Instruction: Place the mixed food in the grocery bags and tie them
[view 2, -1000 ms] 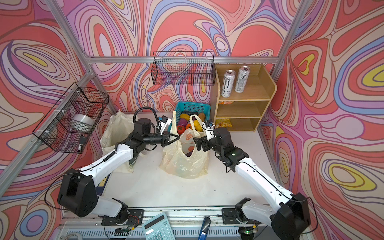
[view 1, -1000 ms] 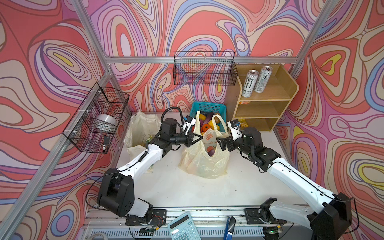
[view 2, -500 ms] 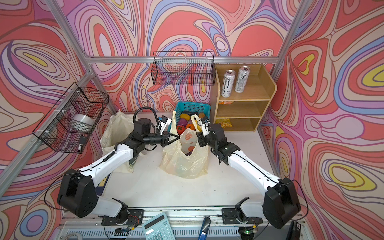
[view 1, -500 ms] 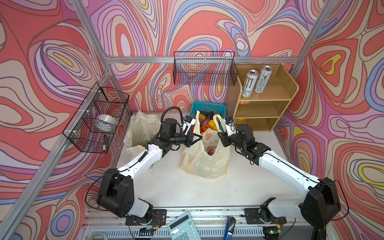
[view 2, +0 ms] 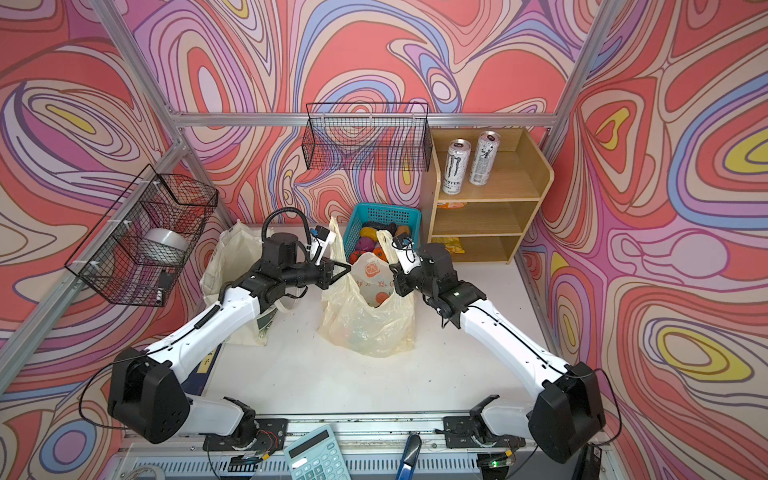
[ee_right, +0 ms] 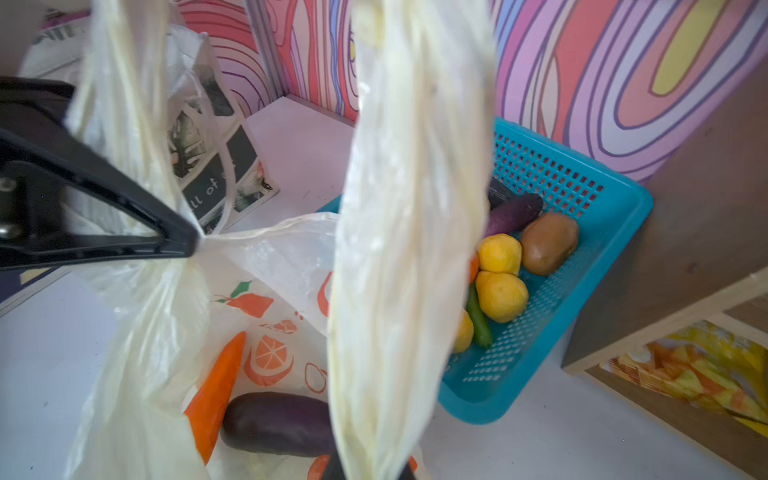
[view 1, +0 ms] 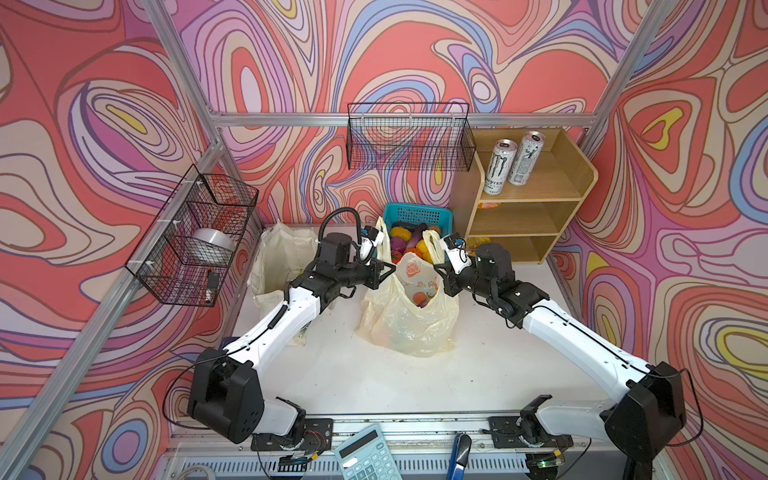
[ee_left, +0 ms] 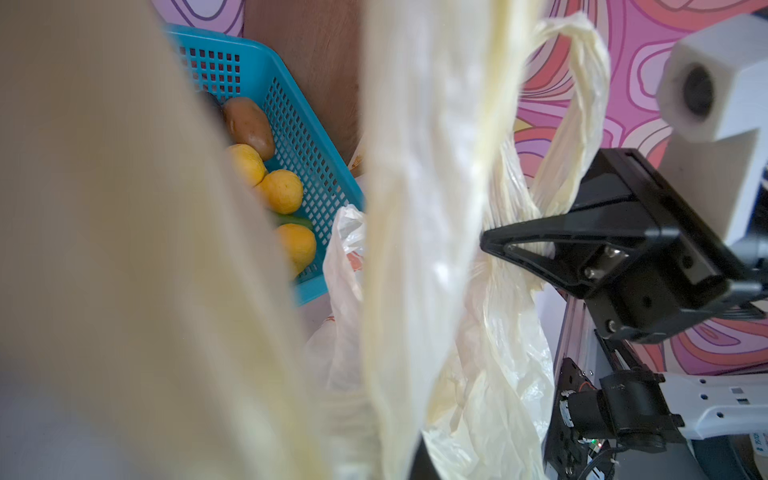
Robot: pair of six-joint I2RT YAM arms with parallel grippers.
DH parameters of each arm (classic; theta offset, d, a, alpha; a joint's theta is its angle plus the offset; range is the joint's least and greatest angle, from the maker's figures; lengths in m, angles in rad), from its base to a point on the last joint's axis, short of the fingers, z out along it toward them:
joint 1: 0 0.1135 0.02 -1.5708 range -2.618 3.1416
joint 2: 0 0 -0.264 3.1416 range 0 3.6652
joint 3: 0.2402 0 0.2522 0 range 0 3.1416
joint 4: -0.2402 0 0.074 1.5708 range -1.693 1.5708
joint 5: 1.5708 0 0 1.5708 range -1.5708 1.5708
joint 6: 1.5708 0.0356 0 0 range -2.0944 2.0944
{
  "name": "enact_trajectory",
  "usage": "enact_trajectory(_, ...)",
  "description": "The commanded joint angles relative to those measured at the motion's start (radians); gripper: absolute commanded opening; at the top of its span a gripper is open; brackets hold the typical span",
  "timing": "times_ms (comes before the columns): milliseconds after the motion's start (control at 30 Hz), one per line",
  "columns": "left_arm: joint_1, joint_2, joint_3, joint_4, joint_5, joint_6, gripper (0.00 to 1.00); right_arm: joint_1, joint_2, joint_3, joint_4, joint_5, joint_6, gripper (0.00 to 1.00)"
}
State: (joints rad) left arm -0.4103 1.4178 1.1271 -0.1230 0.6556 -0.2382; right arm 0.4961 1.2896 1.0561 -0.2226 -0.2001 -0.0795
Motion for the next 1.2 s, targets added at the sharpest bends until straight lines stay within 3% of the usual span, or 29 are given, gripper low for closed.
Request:
enact_trajectory(0,0.008,0.0,0.004,0.006,0.117,0.043,0.0,-0.003,-0.034,0.019,-0.049,-0.099,-0.046,0.0)
enact_trajectory(200,0.008,0.039,0.017,0.065,0.306,0.053,0.0,-0.003,-0.006,0.089,-0.185,-0.279,-0.105,0.0)
enact_trajectory(400,0.008,0.119,0.126,-0.09,0.453,0.129,0.0,-0.003,0.054,0.186,-0.326,-0.386,-0.174,0.0)
enact_trajectory(767,0.008,0.2,0.271,-0.389,0.513,0.315,0.0,-0.002,0.155,0.264,-0.411,-0.439,-0.225,0.0)
enact_trajectory(900,0.008,0.202,0.299,-0.472,0.506,0.39,0.08,-0.003,0.163,0.277,-0.419,-0.42,-0.237,0.0)
enact_trajectory(1167,0.008,0.173,0.299,-0.485,0.52,0.415,0.32,-0.004,0.165,0.283,-0.438,-0.407,-0.242,0.0)
